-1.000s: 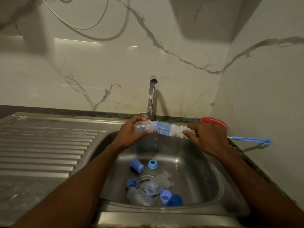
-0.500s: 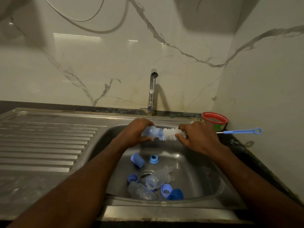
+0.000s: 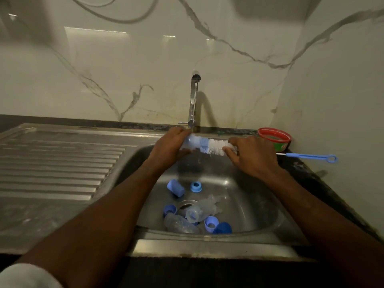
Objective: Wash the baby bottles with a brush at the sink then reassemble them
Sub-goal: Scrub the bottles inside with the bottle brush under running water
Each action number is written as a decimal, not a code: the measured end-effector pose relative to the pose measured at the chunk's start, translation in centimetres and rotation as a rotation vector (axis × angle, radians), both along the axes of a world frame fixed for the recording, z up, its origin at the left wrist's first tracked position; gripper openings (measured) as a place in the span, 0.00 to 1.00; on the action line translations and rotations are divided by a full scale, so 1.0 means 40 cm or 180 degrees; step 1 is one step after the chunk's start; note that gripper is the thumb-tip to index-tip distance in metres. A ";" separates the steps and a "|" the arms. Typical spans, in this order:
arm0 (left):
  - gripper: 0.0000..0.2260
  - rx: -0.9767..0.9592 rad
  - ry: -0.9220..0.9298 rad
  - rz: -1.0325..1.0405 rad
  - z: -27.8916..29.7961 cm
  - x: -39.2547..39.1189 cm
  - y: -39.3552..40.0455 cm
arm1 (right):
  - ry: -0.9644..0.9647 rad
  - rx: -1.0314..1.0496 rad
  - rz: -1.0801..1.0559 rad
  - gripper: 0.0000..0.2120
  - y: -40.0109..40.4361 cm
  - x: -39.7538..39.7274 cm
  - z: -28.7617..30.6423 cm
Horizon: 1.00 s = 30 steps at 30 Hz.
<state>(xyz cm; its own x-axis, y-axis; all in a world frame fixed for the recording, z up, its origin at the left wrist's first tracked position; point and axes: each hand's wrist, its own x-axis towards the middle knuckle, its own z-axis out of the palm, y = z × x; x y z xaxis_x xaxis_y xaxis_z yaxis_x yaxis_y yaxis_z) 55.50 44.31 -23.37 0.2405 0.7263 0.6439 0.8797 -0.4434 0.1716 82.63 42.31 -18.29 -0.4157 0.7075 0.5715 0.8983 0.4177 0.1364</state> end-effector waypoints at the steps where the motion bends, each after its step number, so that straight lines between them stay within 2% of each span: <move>1: 0.29 -0.0027 -0.0123 0.0132 -0.002 0.002 0.002 | -0.0017 0.0068 -0.0002 0.16 0.000 0.001 0.000; 5: 0.27 -0.0047 0.0043 -0.0071 -0.011 0.034 -0.001 | -0.0098 0.0155 -0.0081 0.17 -0.006 -0.031 -0.016; 8: 0.26 -0.0005 -0.0184 -0.0077 0.009 0.050 -0.015 | 0.0105 -0.0021 -0.0091 0.16 -0.020 -0.036 0.000; 11: 0.25 -0.0075 -0.0273 0.0115 0.009 0.052 -0.027 | -0.0053 -0.0071 -0.0115 0.16 -0.020 -0.052 0.023; 14: 0.28 -0.0423 -0.0254 0.0141 0.001 0.054 -0.028 | -0.0459 -0.0003 -0.0406 0.16 -0.015 -0.089 0.022; 17: 0.31 -0.0881 -0.0022 0.0253 -0.006 0.043 -0.037 | -0.0352 -0.0175 -0.0366 0.16 -0.015 -0.094 -0.004; 19: 0.28 -0.1020 0.0230 0.0338 -0.003 0.027 -0.045 | -0.0328 -0.0254 -0.0121 0.18 -0.012 -0.073 -0.015; 22: 0.26 -0.0874 0.0475 0.0458 0.021 -0.003 -0.069 | -0.0183 -0.0481 0.0109 0.22 -0.012 -0.032 -0.006; 25: 0.28 -0.0528 0.0460 0.0953 0.032 -0.028 -0.088 | 0.0101 -0.0565 0.0186 0.24 0.002 -0.001 0.019; 27: 0.28 -0.0456 0.0373 0.0776 0.025 -0.014 -0.085 | -0.0010 -0.0485 0.0182 0.23 0.000 -0.008 0.018; 30: 0.26 -0.0457 0.0920 0.0231 0.004 0.021 -0.065 | -0.0261 -0.0406 0.0208 0.22 -0.002 -0.022 -0.003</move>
